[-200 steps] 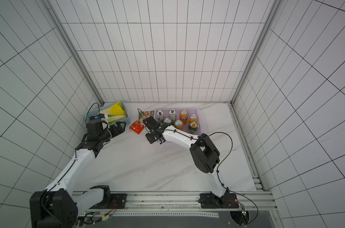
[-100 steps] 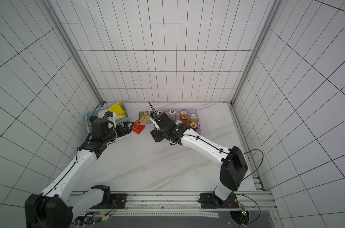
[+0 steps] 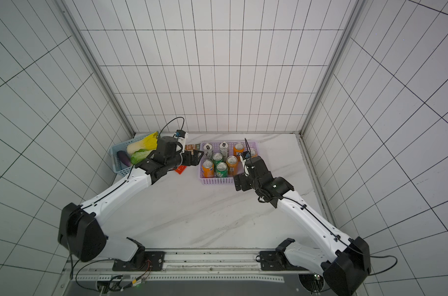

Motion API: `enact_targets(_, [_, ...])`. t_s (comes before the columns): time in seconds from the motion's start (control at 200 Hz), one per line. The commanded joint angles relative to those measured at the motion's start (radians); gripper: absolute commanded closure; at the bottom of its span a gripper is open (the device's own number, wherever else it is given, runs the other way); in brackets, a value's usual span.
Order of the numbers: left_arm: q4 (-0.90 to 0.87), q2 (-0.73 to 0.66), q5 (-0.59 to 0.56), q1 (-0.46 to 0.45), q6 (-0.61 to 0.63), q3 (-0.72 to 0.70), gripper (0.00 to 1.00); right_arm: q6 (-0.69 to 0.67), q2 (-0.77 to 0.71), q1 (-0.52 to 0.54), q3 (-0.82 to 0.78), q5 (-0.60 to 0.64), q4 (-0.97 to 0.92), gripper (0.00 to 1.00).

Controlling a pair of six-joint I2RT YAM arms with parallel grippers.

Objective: Take out the drinks from the basket
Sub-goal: Pick up the drink from the basket.

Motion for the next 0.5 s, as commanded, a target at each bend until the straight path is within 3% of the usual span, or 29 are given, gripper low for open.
enact_targets(0.0, [-0.016,0.086,-0.043,-0.012,0.063,0.087,0.01,0.033,-0.070,-0.048,-0.077,0.027,-0.031,0.00])
enact_targets(0.495, [-0.152,0.475,-0.113,-0.038,0.206,0.451,0.02,0.044,-0.139,-0.125,-0.131,0.035,-0.082,0.00])
